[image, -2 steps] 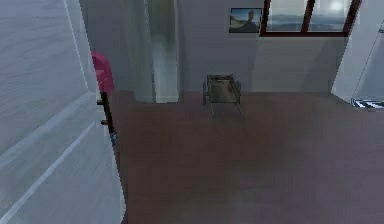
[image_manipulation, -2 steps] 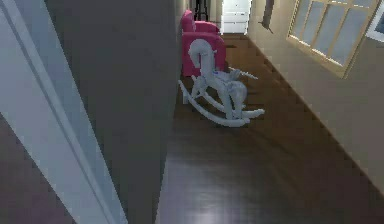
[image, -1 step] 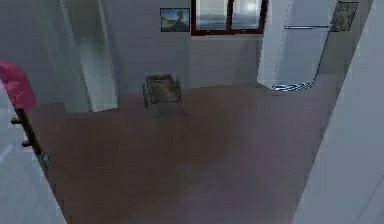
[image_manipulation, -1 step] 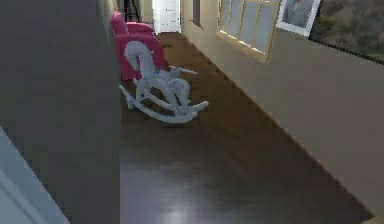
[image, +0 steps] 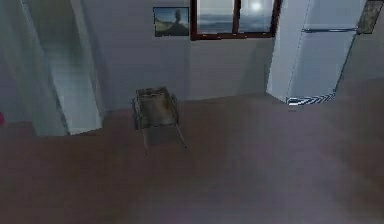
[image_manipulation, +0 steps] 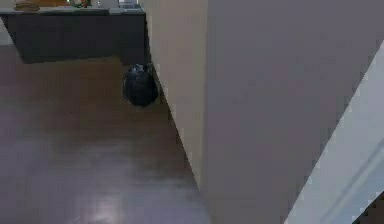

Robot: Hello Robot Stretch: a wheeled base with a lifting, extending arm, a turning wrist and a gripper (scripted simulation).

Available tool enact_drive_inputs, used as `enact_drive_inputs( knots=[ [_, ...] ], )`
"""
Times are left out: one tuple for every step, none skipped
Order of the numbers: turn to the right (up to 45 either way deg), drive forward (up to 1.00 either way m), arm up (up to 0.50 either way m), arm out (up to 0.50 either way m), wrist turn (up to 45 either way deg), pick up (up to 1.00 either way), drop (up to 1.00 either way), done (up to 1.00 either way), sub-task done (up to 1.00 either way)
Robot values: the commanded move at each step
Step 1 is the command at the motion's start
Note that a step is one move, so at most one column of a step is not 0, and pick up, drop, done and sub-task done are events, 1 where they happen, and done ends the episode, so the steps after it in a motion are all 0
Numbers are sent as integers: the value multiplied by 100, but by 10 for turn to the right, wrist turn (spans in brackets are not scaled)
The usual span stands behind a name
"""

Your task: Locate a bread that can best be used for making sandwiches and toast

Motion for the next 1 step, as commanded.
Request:
enact_drive_inputs(
  knots=[
    [450,0,0,0,0,0,0,0,0]
  ],
)
